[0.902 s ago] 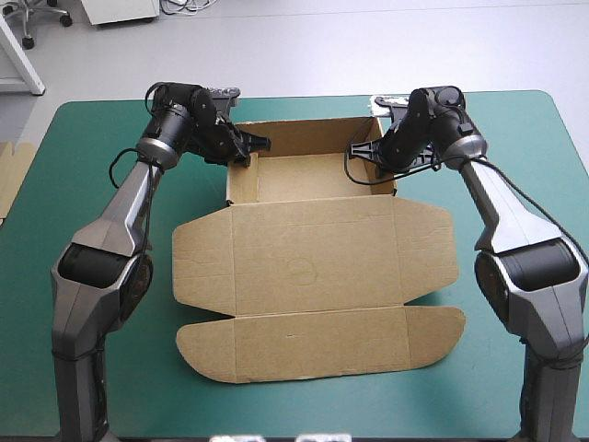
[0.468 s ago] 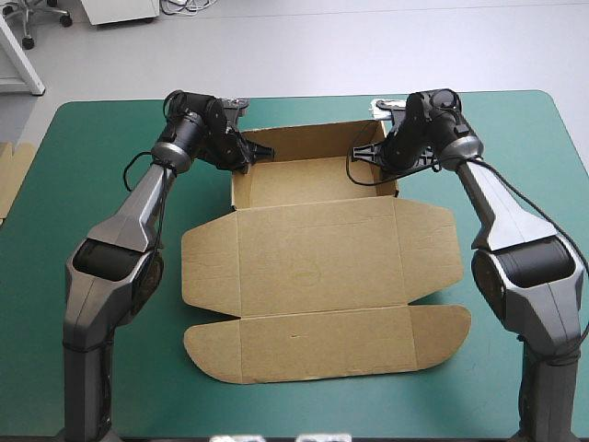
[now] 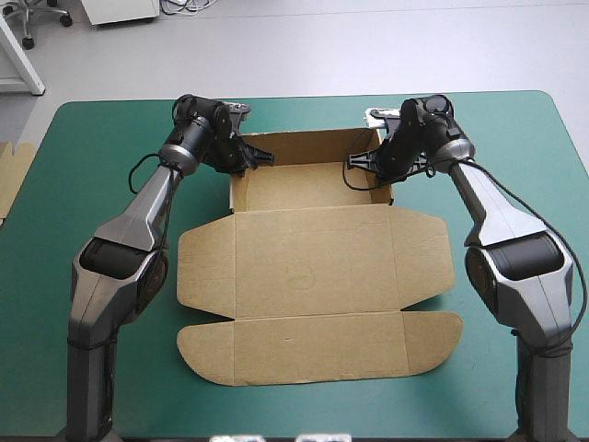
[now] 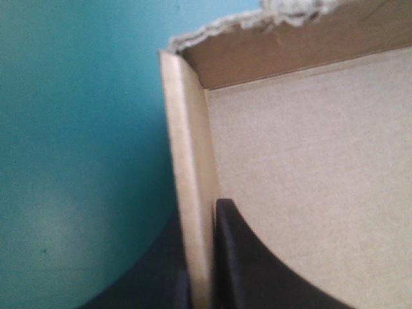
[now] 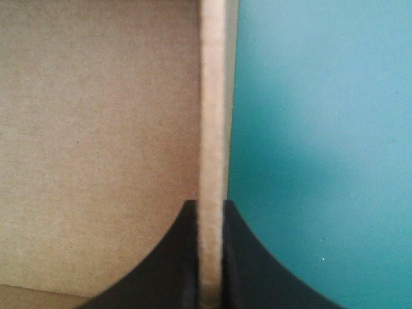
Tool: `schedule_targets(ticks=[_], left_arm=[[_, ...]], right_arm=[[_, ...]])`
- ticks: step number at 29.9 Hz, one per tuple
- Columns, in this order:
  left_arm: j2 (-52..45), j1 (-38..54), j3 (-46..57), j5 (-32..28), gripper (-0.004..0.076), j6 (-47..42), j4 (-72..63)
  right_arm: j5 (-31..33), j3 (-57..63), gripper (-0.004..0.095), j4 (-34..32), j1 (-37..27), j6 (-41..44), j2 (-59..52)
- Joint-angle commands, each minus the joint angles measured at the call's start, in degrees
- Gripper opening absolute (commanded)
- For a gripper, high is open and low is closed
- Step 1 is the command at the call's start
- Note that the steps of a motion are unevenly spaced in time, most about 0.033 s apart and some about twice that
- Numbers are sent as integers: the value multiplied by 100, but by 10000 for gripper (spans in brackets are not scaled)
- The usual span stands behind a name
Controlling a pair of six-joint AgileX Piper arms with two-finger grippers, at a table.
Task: Fold the box
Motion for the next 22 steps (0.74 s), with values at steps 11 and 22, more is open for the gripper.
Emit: schedule_targets(ticks=[11, 22], left_arm=[[-119, -102, -163, 25, -10, 124, 332], [-132, -102, -647, 224, 135, 124, 197]], right_arm=[[-150, -179, -3, -5, -126, -247, -225], [-79, -338, 184, -28, -126, -328, -351]])
